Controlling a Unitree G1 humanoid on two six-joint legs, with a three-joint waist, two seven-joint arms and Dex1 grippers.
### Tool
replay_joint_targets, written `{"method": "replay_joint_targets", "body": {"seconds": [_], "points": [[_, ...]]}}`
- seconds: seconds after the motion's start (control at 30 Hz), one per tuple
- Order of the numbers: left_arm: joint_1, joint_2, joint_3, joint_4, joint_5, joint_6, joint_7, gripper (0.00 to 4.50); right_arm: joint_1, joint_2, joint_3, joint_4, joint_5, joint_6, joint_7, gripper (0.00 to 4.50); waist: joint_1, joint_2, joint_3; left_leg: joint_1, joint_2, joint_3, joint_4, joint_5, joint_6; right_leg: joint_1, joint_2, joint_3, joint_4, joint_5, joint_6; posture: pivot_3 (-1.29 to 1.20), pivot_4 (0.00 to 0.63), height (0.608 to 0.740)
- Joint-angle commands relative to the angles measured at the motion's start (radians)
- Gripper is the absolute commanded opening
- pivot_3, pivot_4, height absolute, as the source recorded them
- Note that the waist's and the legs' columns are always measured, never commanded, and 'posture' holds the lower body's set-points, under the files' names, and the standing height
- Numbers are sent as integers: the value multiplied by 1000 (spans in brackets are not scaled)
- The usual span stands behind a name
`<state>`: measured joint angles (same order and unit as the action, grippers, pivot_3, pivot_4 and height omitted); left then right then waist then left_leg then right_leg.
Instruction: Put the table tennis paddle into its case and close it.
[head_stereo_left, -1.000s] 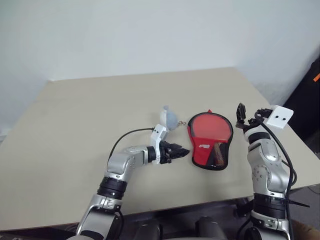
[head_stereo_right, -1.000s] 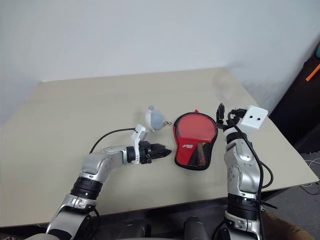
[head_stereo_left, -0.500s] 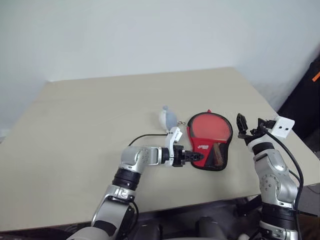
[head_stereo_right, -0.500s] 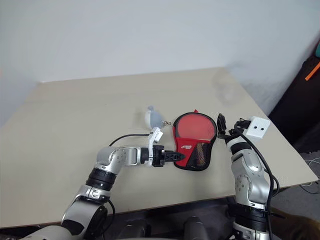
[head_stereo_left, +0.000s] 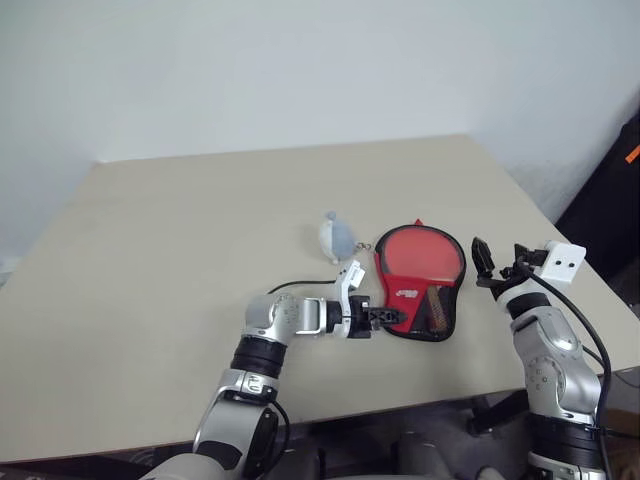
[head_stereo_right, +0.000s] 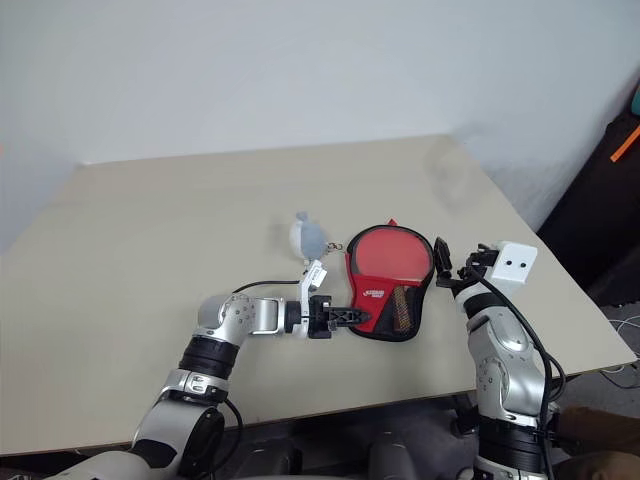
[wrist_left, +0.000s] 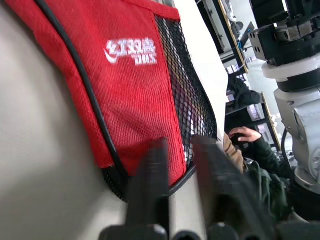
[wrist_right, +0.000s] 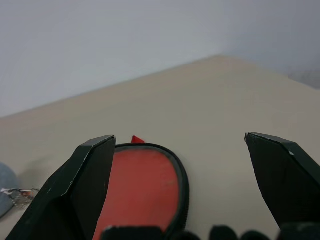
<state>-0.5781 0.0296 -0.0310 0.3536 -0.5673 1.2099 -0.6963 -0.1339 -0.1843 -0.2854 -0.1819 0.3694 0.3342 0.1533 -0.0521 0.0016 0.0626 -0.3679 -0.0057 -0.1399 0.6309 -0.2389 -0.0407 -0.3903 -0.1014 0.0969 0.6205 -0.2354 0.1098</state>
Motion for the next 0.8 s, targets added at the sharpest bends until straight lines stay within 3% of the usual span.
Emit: {"method": "replay_joint_targets", "body": {"seconds": [0.03, 0.2, 0.5, 0.6, 0.7, 0.8], "points": [[-6, -3, 11, -23, -25, 13, 0, 45, -15, -10, -12, -10, -17, -39, -15, 4500, 0, 0, 0, 0, 0, 0, 0, 0, 0, 0, 0, 0, 0, 0, 0, 0, 0, 740], [-7, -2, 40, -20, -40, 50, 7, 45, -9, -1, -5, -7, -35, -57, -27, 4500, 0, 0, 0, 0, 0, 0, 0, 0, 0, 0, 0, 0, 0, 0, 0, 0, 0, 740], [19, 134, 95, -58, -110, 220, -22, 45, 19, 6, -7, -7, -49, -76, -39, 4500, -1, 0, 0, 0, 0, 0, 0, 0, 0, 0, 0, 0, 0, 0, 0, 0, 0, 740], [16, 106, 161, -46, -101, 202, 44, 45, 22, 7, -6, -1, -53, -78, -43, 4500, 1, 0, 0, 0, 0, 0, 0, 0, 0, 0, 0, 0, 0, 0, 0, 0, 0, 740], [19, 76, 139, -118, -72, 84, 72, 45, 20, 10, -7, 10, -57, -82, -50, 4500, 0, 0, 0, 0, 0, 0, 0, 1, -1, 0, 0, 0, 0, 0, 0, 0, 0, 740], [-1, 64, 114, -104, -54, 47, 89, 668, 20, 12, 1, 20, -70, -85, -58, 4500, 0, 0, 0, 0, 0, 0, 0, 1, -2, 0, 0, 0, 0, 0, 0, 0, 0, 740]]}}
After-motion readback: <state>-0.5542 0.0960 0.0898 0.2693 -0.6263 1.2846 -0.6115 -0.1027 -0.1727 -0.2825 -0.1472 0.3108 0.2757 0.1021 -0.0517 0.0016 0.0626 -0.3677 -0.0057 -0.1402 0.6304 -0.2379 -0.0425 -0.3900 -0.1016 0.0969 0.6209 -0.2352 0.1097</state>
